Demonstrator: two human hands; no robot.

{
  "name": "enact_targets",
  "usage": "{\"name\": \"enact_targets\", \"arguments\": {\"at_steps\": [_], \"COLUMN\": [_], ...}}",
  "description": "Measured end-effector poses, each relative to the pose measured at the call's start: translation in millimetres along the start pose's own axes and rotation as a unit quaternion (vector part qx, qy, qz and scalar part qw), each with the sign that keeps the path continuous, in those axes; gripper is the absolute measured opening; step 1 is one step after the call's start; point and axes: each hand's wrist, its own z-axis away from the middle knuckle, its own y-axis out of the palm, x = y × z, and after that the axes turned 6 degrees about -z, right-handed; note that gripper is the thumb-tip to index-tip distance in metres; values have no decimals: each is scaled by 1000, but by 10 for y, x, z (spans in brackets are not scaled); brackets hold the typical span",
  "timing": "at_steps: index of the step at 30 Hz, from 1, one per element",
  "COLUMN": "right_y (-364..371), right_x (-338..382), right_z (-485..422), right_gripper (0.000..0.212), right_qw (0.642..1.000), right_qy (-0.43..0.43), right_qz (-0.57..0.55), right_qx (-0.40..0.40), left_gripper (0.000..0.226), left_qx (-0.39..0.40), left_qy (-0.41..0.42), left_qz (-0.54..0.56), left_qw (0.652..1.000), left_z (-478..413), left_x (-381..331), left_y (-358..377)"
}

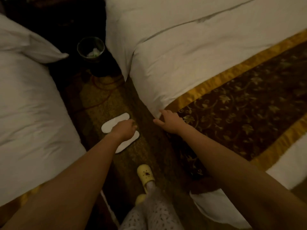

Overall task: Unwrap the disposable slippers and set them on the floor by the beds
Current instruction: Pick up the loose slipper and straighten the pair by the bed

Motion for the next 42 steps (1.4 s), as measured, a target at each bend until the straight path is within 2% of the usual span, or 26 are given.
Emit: {"name": "enact_targets", "arguments": {"at_steps": [6,12,20,27,34,42], "right_y": [39,284,723,964,1281,1349], "right_x": [-479,-1104,-2210,-3456,-4656,-5654], "right_z": [1067,2308,3999,5157,6156,6629], "right_gripper": [68,66,70,67,66,64], "right_qw": [993,973,914,860,857,804], "right_qy": [78,136,254,326,368,413], "right_qz": [-78,-151,-246,-302,-279,-347], "right_qx": [-43,-107,-197,-249,-228,-250], "left_gripper": [40,40,31,42,41,38], "left_qx": [51,68,116,88,104,122], "left_qy": [82,167,260,361,384,400], "left_qz": [-69,-169,-247,-330,-336,-386], "left_qw": [993,969,926,868,854,822], "left_z": [565,1184,1960,2622,3014,3091], "left_x": [-590,-1341,-2771,-4191,-5190,-6237], "left_y": [273,640,1358,2200,3215,3759]}}
